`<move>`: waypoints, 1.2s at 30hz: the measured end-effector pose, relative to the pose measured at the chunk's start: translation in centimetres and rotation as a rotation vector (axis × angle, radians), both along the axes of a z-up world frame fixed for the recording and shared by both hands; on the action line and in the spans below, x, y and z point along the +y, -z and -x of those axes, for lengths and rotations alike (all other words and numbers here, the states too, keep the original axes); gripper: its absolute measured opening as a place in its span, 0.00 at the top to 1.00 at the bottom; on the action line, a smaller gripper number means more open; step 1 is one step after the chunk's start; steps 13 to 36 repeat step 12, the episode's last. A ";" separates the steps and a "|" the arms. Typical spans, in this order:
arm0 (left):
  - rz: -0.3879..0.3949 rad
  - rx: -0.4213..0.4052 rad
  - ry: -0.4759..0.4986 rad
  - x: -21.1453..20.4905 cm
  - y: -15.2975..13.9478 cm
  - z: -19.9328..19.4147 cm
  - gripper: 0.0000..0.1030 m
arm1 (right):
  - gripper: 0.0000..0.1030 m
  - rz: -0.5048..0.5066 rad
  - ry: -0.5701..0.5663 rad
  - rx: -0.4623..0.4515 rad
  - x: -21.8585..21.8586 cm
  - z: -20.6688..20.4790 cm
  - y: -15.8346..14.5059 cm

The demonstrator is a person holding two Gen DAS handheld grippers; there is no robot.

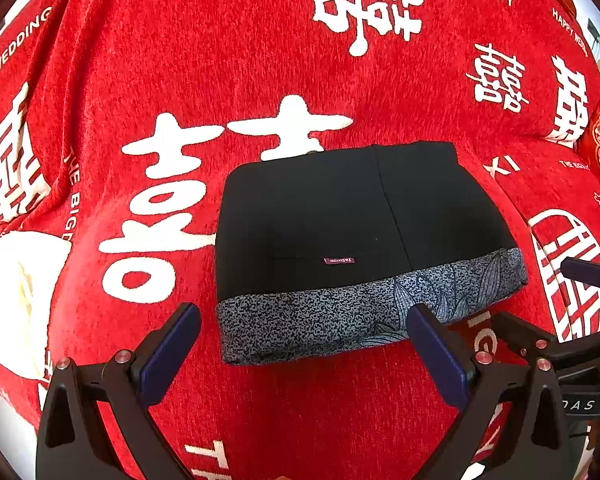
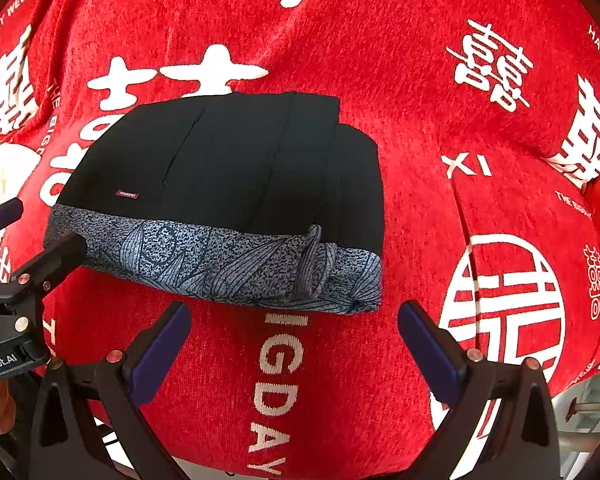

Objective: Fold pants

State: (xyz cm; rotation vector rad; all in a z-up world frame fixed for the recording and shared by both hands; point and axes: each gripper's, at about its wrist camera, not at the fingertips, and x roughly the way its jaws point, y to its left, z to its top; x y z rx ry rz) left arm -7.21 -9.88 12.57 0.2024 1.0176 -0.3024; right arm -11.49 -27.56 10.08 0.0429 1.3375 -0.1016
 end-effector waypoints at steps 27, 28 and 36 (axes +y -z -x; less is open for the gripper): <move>0.025 -0.002 0.007 0.1 0.0 0.5 0.00 | 0.00 -0.002 0.013 -0.013 -0.5 0.2 0.0; 0.025 -0.002 0.007 0.1 0.0 0.5 0.00 | 0.00 -0.002 0.013 -0.013 -0.5 0.2 0.0; 0.025 -0.002 0.007 0.1 0.0 0.5 0.00 | 0.00 -0.002 0.013 -0.013 -0.5 0.2 0.0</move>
